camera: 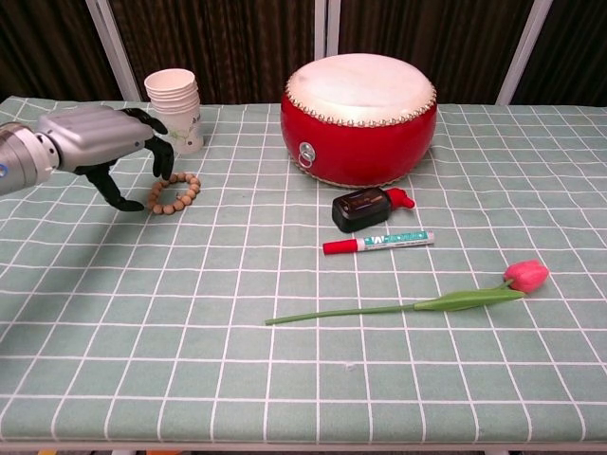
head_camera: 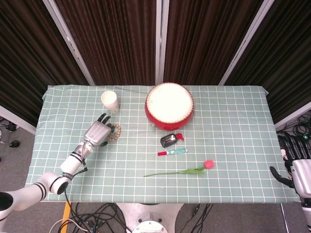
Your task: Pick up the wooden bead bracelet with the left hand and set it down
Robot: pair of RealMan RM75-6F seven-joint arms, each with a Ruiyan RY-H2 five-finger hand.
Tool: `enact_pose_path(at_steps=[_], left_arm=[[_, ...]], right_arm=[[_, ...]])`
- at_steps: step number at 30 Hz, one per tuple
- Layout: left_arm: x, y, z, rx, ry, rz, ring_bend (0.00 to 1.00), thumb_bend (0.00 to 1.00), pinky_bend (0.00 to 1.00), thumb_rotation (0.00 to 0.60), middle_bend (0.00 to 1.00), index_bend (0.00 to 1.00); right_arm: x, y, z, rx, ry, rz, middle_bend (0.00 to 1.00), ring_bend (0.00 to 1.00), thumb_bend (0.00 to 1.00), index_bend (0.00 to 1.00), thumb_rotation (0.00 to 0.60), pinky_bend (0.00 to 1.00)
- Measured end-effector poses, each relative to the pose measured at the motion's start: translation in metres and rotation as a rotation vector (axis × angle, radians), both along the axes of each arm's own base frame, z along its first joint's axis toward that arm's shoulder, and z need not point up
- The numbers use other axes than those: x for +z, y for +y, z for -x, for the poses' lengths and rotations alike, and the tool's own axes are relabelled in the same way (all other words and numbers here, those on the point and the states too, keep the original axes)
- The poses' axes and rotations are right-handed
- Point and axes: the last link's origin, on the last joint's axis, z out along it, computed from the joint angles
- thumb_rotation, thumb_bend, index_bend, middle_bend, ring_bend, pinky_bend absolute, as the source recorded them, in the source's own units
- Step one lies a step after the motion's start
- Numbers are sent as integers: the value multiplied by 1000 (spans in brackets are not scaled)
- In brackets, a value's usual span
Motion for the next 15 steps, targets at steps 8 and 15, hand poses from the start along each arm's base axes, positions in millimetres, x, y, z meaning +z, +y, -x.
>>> enact_pose_path(at_steps=[8, 15], left_arm=[[-17, 3, 4, 6, 12, 10, 80, 208, 19, 600, 399, 435], [-25, 4, 6, 11, 6, 9, 85, 216, 20, 600, 421, 462]], right_arm=[[-1, -1, 2, -14, -3, -2, 0, 0, 166, 0, 600, 0], [-2, -3, 3, -17, -5, -4, 0, 0, 165, 0, 600, 0]])
